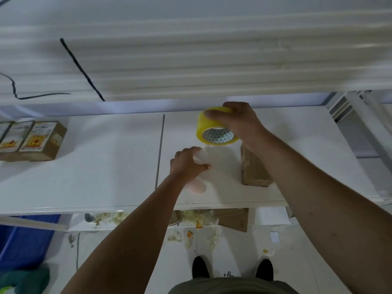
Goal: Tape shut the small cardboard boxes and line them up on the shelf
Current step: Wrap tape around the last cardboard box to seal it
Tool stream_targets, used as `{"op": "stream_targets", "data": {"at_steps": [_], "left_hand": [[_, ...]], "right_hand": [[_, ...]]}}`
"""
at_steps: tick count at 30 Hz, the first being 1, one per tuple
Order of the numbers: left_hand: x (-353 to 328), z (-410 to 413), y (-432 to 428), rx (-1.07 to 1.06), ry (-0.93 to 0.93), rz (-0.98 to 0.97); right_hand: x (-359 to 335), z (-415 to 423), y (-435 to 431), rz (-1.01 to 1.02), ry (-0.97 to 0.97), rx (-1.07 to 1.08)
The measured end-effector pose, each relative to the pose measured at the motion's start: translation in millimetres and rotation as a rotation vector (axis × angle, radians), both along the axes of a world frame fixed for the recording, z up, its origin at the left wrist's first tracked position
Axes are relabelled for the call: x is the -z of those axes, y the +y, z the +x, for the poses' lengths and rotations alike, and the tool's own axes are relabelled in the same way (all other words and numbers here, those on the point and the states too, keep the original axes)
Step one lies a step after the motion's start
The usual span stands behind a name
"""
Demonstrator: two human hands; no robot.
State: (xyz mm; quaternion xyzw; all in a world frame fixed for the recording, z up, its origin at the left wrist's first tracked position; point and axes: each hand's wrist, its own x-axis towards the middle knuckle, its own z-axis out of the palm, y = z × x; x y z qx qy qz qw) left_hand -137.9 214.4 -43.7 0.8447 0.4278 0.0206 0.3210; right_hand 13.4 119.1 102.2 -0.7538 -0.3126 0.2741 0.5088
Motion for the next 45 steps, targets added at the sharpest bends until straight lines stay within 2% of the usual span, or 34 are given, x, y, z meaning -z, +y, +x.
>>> {"op": "stream_targets", "data": {"at_steps": [5, 7, 9, 11, 13, 16, 22, 28, 34, 45], "left_hand": [[-22.5, 2.5, -3.2, -0.349, -0.562, -0.639], [-33.8, 6.3, -13.9, -0.485, -0.74, -1.049], [-40.4, 7.5, -29.0, -0.484, -0.829, -1.446], [-43.3, 9.8, -41.0, -0.426, -0.875, -1.603], [-42.8, 13.1, -47.6, -0.373, -0.91, -1.638], [-46.7, 26.9, -53.6, -0.373, -0.877, -1.597], [-57.7, 64.2, -68.9, -0.255, -0.709, -1.086], [-64.1, 83.9, -77.4, -0.374, -0.624, -0.71], [-47.0, 78.0, -69.7, -0.383, -0.458, -0.683], [-10.6, 98.6, -86.1, -0.445, -0.341, -0.483]], "right_hand": [[-10.3, 19.0, -24.9, 0.093, 0.135, -0.111], [-10.1, 26.2, -39.0, 0.12, 0.185, -0.114], [-10.1, 34.7, -52.3, 0.139, 0.189, -0.102], [-10.2, 46.4, -67.4, 0.147, 0.184, -0.094], [-11.4, 58.2, -84.1, 0.156, 0.176, -0.095], [-10.3, 73.5, -110.1, 0.191, 0.192, -0.085], [-2.4, 107.5, -149.8, 0.133, 0.224, 0.004], [20.2, 134.8, -176.4, -0.025, 0.096, 0.071], [56.1, 156.8, -194.3, -0.311, -0.063, 0.102], [93.9, 147.8, -182.1, -0.478, -0.236, 0.082]]}}
